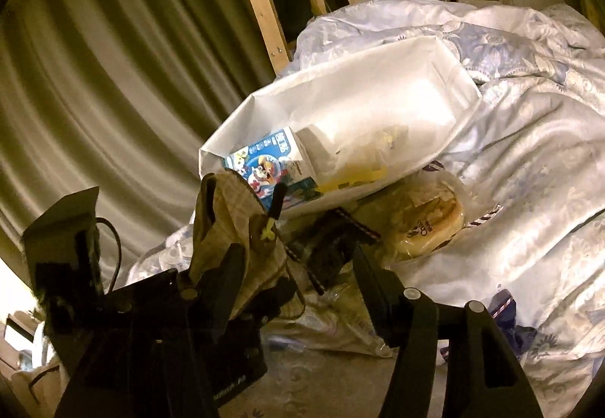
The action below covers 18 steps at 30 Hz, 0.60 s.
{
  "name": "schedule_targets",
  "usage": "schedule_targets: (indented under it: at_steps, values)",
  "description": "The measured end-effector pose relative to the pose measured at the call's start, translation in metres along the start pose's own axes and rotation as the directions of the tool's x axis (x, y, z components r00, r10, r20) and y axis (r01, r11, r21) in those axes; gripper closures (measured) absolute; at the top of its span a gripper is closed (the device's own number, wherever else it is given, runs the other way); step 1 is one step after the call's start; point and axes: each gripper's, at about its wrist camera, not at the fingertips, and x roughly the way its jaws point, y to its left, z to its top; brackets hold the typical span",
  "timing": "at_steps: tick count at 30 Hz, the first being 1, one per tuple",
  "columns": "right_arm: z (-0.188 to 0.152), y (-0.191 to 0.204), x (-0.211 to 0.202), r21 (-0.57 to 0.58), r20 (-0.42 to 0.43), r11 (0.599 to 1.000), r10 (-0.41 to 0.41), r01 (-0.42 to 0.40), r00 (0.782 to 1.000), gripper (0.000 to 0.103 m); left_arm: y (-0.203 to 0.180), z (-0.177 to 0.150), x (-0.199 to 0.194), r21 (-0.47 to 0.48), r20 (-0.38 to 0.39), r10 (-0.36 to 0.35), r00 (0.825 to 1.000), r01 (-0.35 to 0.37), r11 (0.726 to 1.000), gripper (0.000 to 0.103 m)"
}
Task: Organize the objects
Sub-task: 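Lower the plaid glove into the white tote bag and open the left gripper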
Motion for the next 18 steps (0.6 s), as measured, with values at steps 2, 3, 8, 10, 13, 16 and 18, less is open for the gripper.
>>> schedule_targets:
  at_steps: [2,3,8,10,13,16,18]
  values:
    - [0.003,0.000,-0.003,0.008,0.013,1.000,0.018,-0.018,1.000,0.045,-0.002,-0.006,-0.018,0.014,0.060,0.031,0.998,-0.031,0.999,0.064]
    - [0.004,-0.002,-0.007,0.012,0.022,1.000,0.022,-0.022,1.000,0.045,0.000,-0.007,-0.019,0.001,0.065,0.035,0.997,-0.035,0.999,0.064]
    - [0.012,-0.010,-0.017,0.034,0.055,0.999,0.027,-0.029,0.998,0.045,0.001,0.024,-0.028,-0.002,0.106,0.048,0.993,-0.048,0.999,0.064]
    - [0.017,-0.016,-0.016,0.050,0.056,0.999,0.002,-0.005,0.998,0.045,-0.002,0.039,-0.029,0.011,0.114,0.052,0.992,-0.054,0.998,0.064]
    - [0.026,-0.021,-0.009,0.046,0.035,0.994,-0.096,0.095,0.995,0.045,-0.008,0.069,-0.008,0.008,0.055,0.050,0.997,-0.050,0.999,0.064]
    - [0.030,-0.026,-0.005,0.036,0.019,0.988,-0.149,0.148,0.989,0.045,-0.025,0.085,0.019,0.039,-0.007,0.102,0.995,-0.102,0.994,0.064]
    - [0.031,-0.027,-0.001,0.026,0.005,0.984,-0.177,0.177,0.984,0.045,-0.024,0.088,0.026,0.034,-0.019,0.094,0.995,-0.094,0.995,0.064]
